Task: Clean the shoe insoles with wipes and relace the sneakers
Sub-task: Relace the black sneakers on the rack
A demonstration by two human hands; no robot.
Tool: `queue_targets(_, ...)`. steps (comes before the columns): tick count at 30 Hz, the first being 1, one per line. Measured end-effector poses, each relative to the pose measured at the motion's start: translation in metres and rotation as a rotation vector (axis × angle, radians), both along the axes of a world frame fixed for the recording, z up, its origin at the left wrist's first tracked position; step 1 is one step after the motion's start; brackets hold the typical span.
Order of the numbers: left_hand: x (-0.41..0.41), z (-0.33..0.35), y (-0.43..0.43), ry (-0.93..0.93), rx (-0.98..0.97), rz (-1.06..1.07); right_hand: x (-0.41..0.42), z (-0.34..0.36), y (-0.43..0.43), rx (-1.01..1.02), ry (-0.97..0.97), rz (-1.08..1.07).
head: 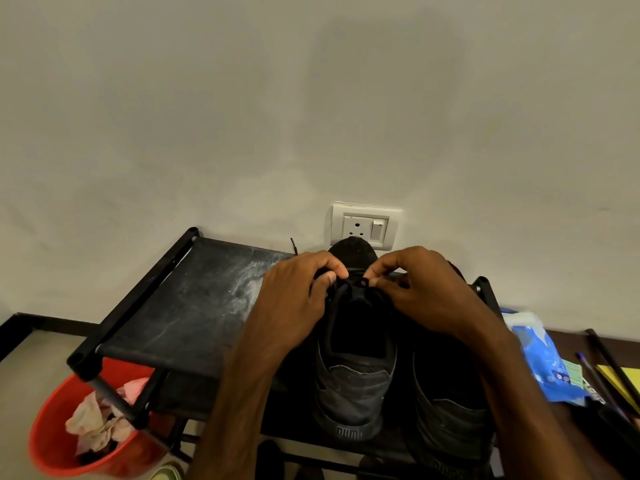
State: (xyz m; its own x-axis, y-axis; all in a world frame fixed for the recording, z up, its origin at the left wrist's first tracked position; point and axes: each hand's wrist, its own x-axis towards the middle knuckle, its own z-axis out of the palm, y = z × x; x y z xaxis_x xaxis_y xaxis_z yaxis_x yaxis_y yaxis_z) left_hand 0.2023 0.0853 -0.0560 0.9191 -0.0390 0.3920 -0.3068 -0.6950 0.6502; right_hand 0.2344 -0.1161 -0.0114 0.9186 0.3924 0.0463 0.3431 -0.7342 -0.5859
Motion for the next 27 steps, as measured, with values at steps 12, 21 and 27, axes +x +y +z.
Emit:
queue_targets(12,0.008,-0.007,-0.008,0.016,0.001,0.018,0.000,0.000,-0.003,0.155,0.092,-0.088)
queue_targets(21,0.007,-0.009,-0.018,0.131,-0.023,0.019,0.006,-0.011,-0.004,0.058,-0.019,-0.024)
queue_targets(27,0.005,-0.010,-0.015,0.106,-0.037,0.009,0.003,-0.009,0.000,0.144,-0.039,-0.050)
